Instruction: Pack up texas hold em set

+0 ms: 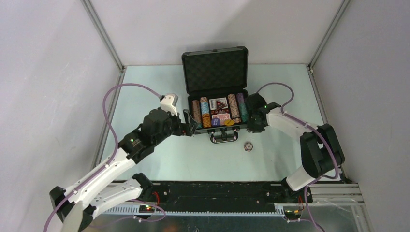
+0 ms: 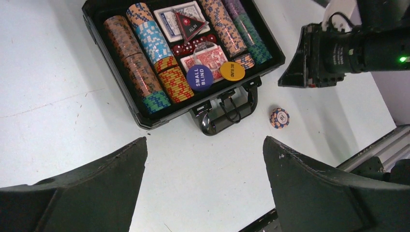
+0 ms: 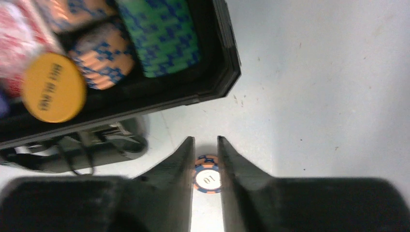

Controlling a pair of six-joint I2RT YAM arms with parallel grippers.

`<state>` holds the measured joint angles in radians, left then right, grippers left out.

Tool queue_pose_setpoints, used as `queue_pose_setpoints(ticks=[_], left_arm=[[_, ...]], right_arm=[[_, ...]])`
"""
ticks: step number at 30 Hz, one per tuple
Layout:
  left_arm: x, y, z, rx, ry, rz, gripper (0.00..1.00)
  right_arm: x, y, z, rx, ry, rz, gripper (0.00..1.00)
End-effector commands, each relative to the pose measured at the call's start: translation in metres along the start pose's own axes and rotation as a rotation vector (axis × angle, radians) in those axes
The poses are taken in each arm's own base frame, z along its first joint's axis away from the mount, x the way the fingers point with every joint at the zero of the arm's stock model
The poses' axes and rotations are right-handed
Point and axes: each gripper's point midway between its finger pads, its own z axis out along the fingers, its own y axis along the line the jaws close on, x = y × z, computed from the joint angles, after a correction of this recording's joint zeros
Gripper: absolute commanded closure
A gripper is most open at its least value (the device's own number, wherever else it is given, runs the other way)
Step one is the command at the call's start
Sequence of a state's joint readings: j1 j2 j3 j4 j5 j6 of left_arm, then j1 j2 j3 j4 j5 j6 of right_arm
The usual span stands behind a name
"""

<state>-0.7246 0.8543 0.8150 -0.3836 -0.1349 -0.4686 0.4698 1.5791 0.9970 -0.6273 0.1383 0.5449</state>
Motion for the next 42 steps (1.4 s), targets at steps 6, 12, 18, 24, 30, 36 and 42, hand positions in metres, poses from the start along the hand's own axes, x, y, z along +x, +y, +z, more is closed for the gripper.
queue_pose_setpoints(ticks=[6,12,18,24,30,36,42], left_arm=[[-0.032,0.001,-0.018,-0.027,-0.093,0.041,0.05],[-0.046,0.01,-0.036,-0.074,-0.119,0.088,0.03],[-0.051,0.02,-0.044,-0.118,-0.133,0.115,0.02],[-0.052,0.023,-0.046,-0.135,-0.145,0.107,0.01],[-0.052,0.024,-0.046,-0.136,-0.143,0.107,0.01],[-0.052,0.024,-0.046,-0.137,-0.143,0.107,0.01],[-0.052,0.024,-0.045,-0.137,-0.142,0.105,0.01]], right_arm=[[-0.017,0.004,-0.037,0.004,-0.084,-0.033,0.14],[0.021,0.0,-0.034,-0.042,-0.013,-0.008,0.06],[0.043,-0.001,-0.031,-0.038,0.019,-0.023,0.13],[0.056,0.004,-0.019,-0.019,0.057,-0.065,0.12],[0.058,0.002,-0.007,0.016,0.068,-0.064,0.16],[0.061,0.006,0.001,0.01,0.081,-0.072,0.24],[0.065,0.002,0.006,0.041,0.093,-0.087,0.27]])
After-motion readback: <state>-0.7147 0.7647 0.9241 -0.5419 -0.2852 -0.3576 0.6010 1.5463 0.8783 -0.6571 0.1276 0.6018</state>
